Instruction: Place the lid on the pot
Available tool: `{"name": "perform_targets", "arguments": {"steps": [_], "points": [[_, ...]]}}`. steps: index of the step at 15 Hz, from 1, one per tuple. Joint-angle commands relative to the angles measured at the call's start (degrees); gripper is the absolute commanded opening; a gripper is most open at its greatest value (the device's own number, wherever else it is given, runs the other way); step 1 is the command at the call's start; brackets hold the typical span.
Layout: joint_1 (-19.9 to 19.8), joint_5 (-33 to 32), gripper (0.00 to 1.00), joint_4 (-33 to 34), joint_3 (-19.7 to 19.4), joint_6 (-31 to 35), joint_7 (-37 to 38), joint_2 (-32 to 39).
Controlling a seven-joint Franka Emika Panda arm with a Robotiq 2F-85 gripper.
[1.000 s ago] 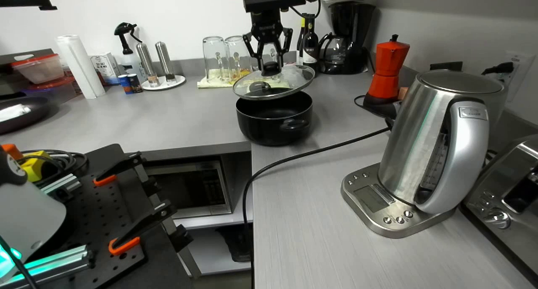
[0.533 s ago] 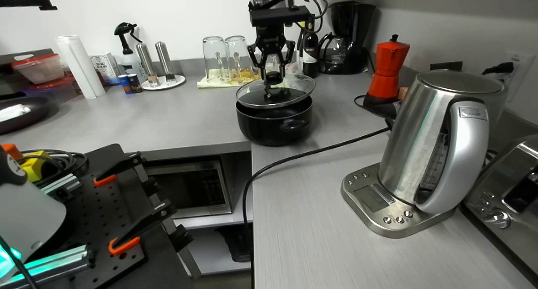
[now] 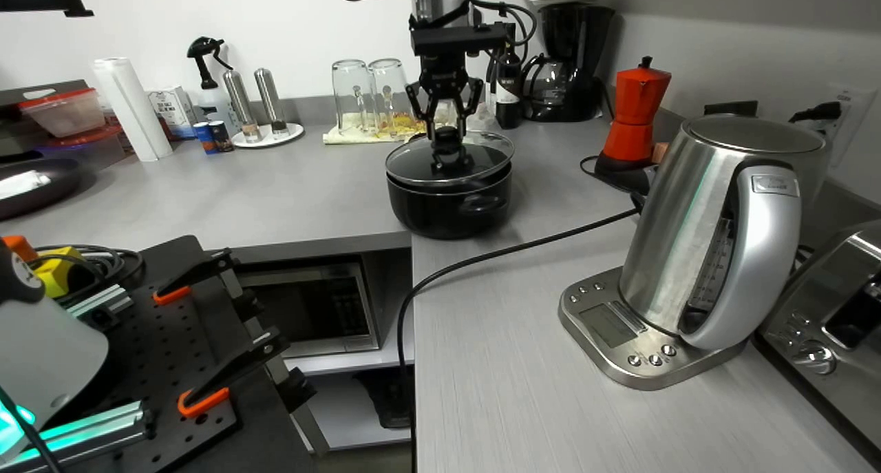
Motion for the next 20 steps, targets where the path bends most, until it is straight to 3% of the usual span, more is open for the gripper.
{"name": "perform_targets", "arguments": {"steps": [1,20], "points": [[-1.3,1.8,0.25,1.1,1.0,-0.6,-1.6,-0.2],[-2.0,1.8,0.25,2.4,1.6,-0.9,-1.8,1.7]]}}
